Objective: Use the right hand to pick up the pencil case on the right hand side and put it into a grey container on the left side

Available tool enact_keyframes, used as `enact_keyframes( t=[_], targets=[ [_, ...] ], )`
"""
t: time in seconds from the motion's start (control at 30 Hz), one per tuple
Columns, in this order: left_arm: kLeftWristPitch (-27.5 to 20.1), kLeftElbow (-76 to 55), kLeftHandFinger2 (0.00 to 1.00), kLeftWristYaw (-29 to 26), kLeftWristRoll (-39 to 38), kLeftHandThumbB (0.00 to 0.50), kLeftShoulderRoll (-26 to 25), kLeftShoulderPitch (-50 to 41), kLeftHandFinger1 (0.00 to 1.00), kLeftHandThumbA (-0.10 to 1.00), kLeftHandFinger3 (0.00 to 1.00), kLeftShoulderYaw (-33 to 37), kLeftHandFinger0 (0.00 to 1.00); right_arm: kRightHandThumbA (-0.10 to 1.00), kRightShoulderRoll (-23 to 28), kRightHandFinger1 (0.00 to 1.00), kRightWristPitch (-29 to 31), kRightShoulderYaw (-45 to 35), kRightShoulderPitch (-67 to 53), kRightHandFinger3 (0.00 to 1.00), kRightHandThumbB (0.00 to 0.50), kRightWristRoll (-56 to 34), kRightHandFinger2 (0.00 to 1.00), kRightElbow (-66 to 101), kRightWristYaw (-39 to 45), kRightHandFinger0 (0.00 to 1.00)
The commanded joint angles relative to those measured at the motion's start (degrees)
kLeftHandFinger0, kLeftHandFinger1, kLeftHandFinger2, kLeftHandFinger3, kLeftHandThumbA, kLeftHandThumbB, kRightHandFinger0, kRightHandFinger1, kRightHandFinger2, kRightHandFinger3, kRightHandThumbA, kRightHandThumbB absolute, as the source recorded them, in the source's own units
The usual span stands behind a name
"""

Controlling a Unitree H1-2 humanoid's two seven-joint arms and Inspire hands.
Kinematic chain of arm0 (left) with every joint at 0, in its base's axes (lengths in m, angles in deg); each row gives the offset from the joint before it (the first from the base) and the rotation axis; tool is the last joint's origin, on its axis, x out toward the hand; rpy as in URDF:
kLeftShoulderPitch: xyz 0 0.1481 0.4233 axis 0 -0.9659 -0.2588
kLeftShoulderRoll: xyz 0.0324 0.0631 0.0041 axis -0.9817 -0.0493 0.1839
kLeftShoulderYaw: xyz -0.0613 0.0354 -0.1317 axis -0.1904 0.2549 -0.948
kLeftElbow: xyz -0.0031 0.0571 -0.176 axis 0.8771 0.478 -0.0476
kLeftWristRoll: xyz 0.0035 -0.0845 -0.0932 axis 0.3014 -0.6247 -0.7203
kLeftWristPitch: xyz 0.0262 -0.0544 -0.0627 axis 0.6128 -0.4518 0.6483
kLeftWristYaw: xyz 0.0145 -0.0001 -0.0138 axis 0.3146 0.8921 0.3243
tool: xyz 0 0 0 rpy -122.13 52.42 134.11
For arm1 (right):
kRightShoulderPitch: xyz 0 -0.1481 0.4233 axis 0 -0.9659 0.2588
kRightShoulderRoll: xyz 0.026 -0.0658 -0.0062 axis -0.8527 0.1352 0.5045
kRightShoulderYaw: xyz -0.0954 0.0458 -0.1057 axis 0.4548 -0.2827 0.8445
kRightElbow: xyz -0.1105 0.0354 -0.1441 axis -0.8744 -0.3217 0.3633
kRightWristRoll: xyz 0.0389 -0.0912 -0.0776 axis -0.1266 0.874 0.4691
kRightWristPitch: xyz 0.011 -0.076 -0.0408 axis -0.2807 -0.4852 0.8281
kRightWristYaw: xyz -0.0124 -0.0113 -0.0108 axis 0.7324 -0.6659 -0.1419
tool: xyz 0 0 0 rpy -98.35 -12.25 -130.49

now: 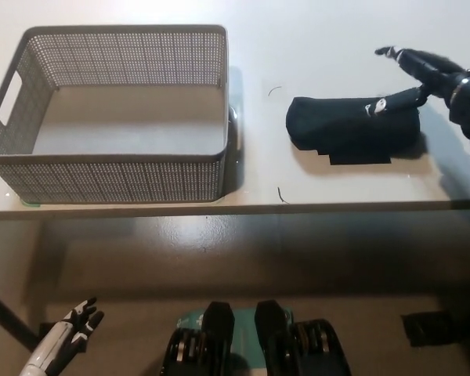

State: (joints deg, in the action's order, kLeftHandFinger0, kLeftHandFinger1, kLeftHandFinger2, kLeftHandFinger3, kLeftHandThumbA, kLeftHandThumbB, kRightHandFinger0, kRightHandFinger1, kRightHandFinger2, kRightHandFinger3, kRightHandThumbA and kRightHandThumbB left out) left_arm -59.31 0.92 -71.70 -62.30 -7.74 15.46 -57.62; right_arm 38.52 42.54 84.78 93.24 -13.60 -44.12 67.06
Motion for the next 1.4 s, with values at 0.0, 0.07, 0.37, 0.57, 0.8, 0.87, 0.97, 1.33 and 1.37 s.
enact_keyframes(
  t=[0.0,0.07,0.37,0.57,0.8,0.87,0.97,1.33,1.37],
  targets=[
    [-3.3,-2.1,1.0,0.7,0.0,0.324,-2.0,0.0,1.0,1.0,1.0,-0.6,1.0,1.0,-1.4,1.0,8.3,-2.0,9.3,1.0,0.5,-4.4,1.0,-6.9,1.0,1.0],
    [-3.4,-2.3,1.0,0.6,0.1,0.323,-1.9,-0.1,1.0,1.0,1.0,-0.6,1.0,1.0,-1.8,1.0,9.0,-2.0,9.6,1.0,0.5,-4.6,1.0,-8.5,0.7,1.0],
    [-3.4,-2.7,1.0,1.2,0.6,0.322,-2.3,0.1,1.0,1.0,1.0,-0.4,1.0,1.0,-3.1,1.0,9.3,-1.9,10.6,1.0,0.5,-4.6,1.0,-10.8,0.8,1.0],
    [-4.3,-2.4,1.0,1.7,0.4,0.318,-2.5,0.2,1.0,1.0,1.0,-0.4,1.0,1.0,-3.0,1.0,10.0,-1.3,11.3,1.0,0.5,-4.3,1.0,-10.6,0.5,1.0],
    [-4.6,-2.2,1.0,2.3,0.4,0.316,-2.7,0.2,1.0,1.0,1.0,-0.5,1.0,0.98,-3.8,1.0,8.5,1.2,12.5,1.0,0.5,-2.1,1.0,-11.3,1.1,1.0],
    [-4.7,-1.9,1.0,2.3,0.4,0.316,-2.7,0.3,1.0,1.0,1.0,-0.5,1.0,0.96,-4.5,1.0,8.8,2.2,13.2,1.0,0.5,-1.8,1.0,-13.6,0.3,1.0],
    [-4.7,-1.8,1.0,2.6,0.1,0.34,-2.5,0.9,1.0,1.0,1.0,-0.6,1.0,0.91,-5.4,1.0,8.2,3.7,14.1,1.0,0.498,-1.0,1.0,-16.3,-0.3,1.0],
    [-4.6,-2.8,1.0,3.3,-0.1,0.359,-2.4,1.3,1.0,1.0,1.0,-0.6,1.0,0.93,-9.9,1.0,11.4,7.2,12.5,1.0,0.5,0.0,1.0,-26.5,-4.9,1.0],
    [-4.7,-2.7,1.0,3.4,-0.1,0.361,-2.4,1.3,1.0,1.0,1.0,-0.6,1.0,0.92,-10.1,1.0,11.5,7.3,12.3,1.0,0.5,-0.1,1.0,-26.9,-5.1,1.0]
  ],
)
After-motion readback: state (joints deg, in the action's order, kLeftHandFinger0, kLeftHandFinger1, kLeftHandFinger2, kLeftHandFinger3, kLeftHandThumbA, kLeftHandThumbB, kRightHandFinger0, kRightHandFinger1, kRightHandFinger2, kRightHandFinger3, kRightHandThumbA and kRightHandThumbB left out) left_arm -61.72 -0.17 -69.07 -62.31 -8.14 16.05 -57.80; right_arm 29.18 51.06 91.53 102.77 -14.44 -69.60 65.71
